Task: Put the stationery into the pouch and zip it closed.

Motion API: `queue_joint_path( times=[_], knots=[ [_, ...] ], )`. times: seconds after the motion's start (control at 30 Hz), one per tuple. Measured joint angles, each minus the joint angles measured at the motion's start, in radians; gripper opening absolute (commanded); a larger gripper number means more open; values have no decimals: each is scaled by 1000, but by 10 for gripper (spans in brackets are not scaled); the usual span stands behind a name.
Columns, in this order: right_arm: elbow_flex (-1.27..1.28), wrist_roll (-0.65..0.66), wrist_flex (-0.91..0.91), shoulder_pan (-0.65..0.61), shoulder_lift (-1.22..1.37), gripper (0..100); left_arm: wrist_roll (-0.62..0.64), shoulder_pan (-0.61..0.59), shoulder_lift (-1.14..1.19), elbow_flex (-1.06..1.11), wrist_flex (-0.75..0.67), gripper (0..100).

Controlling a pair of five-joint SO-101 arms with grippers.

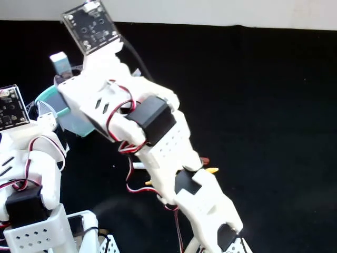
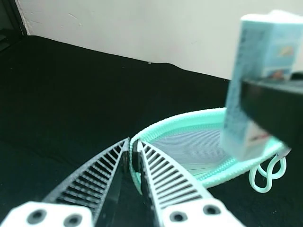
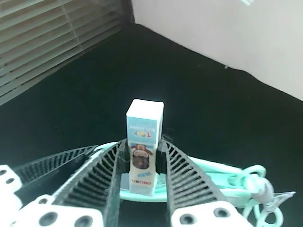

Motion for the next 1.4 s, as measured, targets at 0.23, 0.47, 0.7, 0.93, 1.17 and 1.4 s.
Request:
queue_joint_path(
  times=[0.23, 0.47, 0.7, 0.93, 1.17, 1.4],
  knots=[
    [0, 0, 0, -6, 46, 8, 0, 0, 0, 0, 0, 7],
    [0, 0, -26, -8, 106, 8, 0, 0, 3, 0, 0, 7],
    [0, 0, -26, -9, 127, 12, 2, 0, -5, 49, -5, 7],
    [0, 0, -18, -11, 127, 118, 2, 0, -5, 49, -6, 7],
    [-2, -3, 5, -29, 127, 276, 2, 2, -5, 51, -6, 7],
    [-2, -3, 15, -29, 60, 275, 2, 2, -5, 51, -6, 7]
  ],
)
